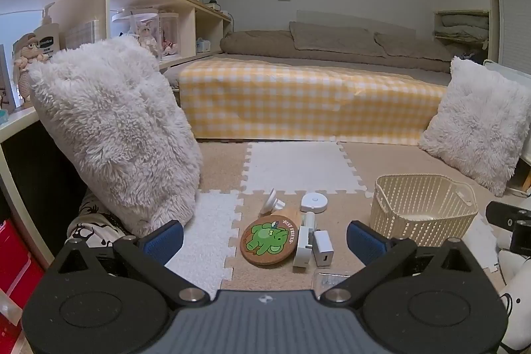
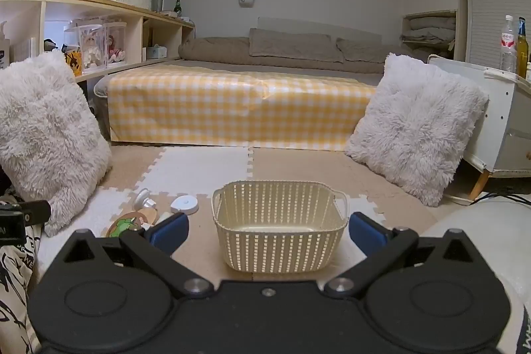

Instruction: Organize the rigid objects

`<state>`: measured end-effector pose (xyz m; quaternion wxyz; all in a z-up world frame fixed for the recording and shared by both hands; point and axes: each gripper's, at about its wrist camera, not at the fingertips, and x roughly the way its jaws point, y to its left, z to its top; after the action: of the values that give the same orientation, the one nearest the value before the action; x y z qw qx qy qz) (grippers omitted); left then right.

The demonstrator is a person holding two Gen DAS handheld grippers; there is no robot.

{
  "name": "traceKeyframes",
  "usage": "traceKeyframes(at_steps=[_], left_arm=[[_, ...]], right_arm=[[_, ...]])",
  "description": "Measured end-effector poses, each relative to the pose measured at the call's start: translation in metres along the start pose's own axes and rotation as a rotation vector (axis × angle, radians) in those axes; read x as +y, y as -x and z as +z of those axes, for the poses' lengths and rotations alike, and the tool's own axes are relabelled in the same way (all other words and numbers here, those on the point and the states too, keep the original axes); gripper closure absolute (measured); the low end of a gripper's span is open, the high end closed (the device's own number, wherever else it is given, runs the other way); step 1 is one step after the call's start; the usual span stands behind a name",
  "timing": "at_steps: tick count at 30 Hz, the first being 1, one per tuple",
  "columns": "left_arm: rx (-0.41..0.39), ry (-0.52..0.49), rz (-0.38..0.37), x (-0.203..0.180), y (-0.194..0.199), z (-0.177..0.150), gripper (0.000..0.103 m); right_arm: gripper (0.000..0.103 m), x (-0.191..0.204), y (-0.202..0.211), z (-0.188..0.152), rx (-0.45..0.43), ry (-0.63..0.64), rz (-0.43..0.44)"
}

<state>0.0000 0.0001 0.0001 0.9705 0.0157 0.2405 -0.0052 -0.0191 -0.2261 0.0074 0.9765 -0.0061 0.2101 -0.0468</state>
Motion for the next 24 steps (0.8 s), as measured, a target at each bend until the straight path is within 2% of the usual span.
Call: traceKeyframes(at_steps=[24], left_arm=[[0.0, 0.003, -0.001, 0.0001, 0.0001, 0.0, 0.0]], right_arm=[[0.0, 0.001, -0.0011, -0.0014, 0.004, 0.003, -0.001]])
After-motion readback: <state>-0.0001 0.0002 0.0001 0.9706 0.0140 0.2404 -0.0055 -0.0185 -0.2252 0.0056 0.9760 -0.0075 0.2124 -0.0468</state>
